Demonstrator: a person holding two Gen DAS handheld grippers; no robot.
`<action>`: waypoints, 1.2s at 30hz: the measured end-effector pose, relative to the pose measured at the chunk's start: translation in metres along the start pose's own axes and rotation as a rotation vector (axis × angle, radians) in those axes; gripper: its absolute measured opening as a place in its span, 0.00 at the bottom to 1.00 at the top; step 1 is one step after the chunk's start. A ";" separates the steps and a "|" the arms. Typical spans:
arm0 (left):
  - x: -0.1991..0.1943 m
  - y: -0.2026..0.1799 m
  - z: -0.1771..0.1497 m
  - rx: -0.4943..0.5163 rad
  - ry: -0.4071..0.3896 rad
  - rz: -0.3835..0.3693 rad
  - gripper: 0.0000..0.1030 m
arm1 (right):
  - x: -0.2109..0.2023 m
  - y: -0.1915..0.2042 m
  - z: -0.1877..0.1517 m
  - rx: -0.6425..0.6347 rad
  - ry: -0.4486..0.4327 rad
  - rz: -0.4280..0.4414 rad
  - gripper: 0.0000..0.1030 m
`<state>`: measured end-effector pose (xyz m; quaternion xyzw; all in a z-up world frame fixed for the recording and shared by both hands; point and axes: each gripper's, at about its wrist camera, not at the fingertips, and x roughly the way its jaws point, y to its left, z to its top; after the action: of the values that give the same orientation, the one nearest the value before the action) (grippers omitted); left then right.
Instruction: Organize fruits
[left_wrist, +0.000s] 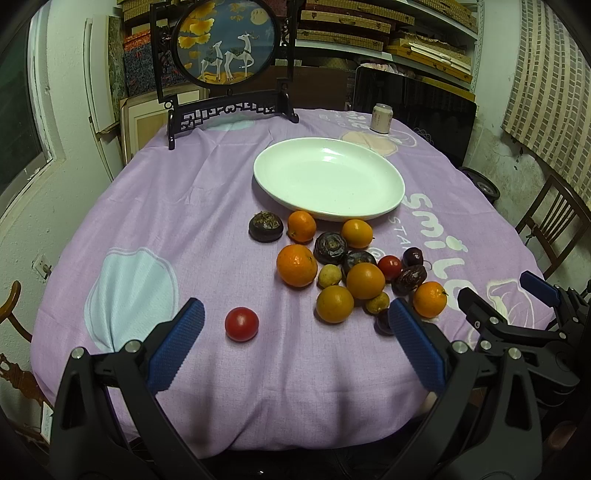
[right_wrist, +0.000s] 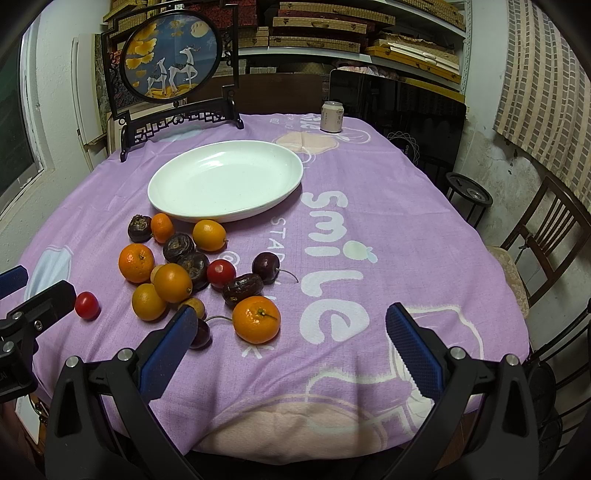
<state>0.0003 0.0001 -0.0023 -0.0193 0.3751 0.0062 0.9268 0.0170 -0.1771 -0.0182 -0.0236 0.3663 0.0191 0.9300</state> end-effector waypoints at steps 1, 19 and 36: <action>0.000 0.000 0.000 0.000 0.000 0.000 0.98 | 0.000 0.000 0.000 0.000 0.001 -0.001 0.99; 0.000 0.000 0.000 -0.001 0.003 0.000 0.98 | 0.000 0.000 0.001 -0.001 0.001 0.000 0.99; 0.003 -0.001 -0.007 -0.001 0.010 -0.009 0.98 | -0.001 0.002 -0.003 -0.005 0.011 0.000 0.99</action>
<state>-0.0026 -0.0015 -0.0093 -0.0216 0.3798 0.0022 0.9248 0.0142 -0.1751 -0.0195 -0.0258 0.3712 0.0199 0.9280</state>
